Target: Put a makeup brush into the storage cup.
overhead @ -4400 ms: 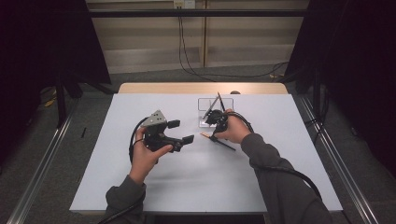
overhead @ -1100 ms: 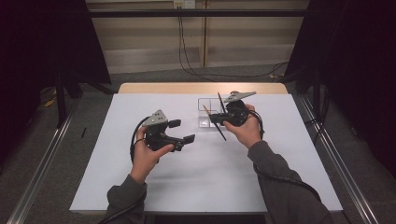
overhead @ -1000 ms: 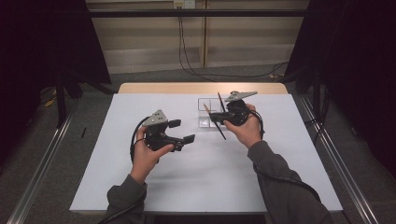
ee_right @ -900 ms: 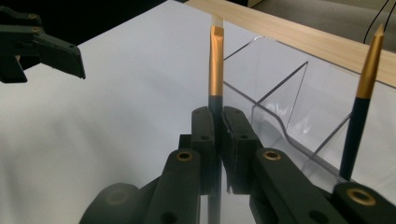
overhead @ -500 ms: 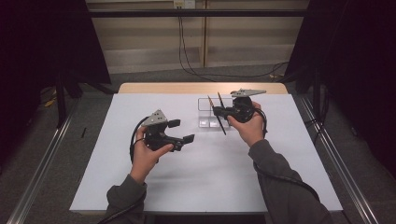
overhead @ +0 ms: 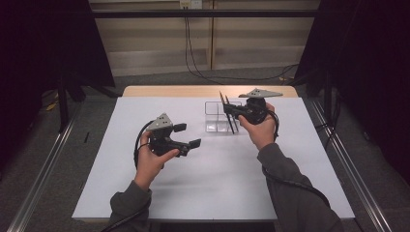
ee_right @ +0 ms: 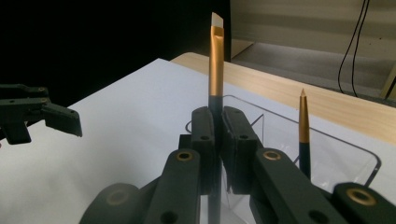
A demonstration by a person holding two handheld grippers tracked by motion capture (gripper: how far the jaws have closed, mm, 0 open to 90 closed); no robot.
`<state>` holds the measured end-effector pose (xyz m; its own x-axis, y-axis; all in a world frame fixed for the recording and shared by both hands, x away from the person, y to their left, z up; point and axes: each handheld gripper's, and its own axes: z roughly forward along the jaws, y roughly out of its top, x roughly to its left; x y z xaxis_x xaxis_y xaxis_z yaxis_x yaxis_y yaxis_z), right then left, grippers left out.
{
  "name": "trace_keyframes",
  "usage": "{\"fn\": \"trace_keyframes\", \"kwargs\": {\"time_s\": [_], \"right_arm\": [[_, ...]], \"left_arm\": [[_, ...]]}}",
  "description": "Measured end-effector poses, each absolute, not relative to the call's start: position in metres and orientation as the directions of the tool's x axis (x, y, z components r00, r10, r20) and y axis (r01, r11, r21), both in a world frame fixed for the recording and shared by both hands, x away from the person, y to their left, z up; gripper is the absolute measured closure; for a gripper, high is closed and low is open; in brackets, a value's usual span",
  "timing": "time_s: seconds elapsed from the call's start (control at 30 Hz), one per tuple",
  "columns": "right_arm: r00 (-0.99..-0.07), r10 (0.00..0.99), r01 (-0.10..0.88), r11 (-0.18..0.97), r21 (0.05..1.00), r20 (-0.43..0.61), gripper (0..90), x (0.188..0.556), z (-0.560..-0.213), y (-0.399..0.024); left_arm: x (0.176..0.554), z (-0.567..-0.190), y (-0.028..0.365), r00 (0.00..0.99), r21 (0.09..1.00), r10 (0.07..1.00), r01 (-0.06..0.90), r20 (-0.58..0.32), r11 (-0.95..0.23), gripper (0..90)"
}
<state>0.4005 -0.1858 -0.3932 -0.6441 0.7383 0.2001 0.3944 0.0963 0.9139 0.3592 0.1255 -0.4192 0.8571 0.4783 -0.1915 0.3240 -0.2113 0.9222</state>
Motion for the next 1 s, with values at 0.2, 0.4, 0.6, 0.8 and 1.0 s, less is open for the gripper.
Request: {"fn": "trace_keyframes", "kwargs": {"time_s": [0.2, 0.4, 0.6, 0.8, 1.0], "right_arm": [[-0.632, 0.75, 0.366, 0.068, 0.928, 0.194, 84.5, 0.401, -0.39, -0.189], [-0.624, 0.758, 0.355, 0.058, 0.933, 0.19, 84.5, 0.402, -0.389, -0.189], [-0.62, 0.762, 0.347, 0.052, 0.936, 0.188, 84.5, 0.405, -0.387, -0.191], [-0.615, 0.766, 0.341, 0.045, 0.939, 0.186, 84.5, 0.406, -0.385, -0.191], [-0.613, 0.769, 0.331, 0.04, 0.943, 0.182, 84.5, 0.408, -0.382, -0.191]], "left_arm": [[0.359, -0.419, 0.126, 0.857, 0.922, 0.479, 0.323, -0.19, -0.213, 10.4], [0.359, -0.419, 0.126, 0.856, 0.922, 0.48, 0.324, -0.19, -0.212, 10.4], [0.359, -0.419, 0.127, 0.855, 0.923, 0.482, 0.326, -0.194, -0.207, 10.4], [0.36, -0.419, 0.127, 0.855, 0.922, 0.481, 0.325, -0.192, -0.209, 10.4], [0.36, -0.42, 0.127, 0.856, 0.922, 0.479, 0.328, -0.198, -0.207, 10.4]]}}
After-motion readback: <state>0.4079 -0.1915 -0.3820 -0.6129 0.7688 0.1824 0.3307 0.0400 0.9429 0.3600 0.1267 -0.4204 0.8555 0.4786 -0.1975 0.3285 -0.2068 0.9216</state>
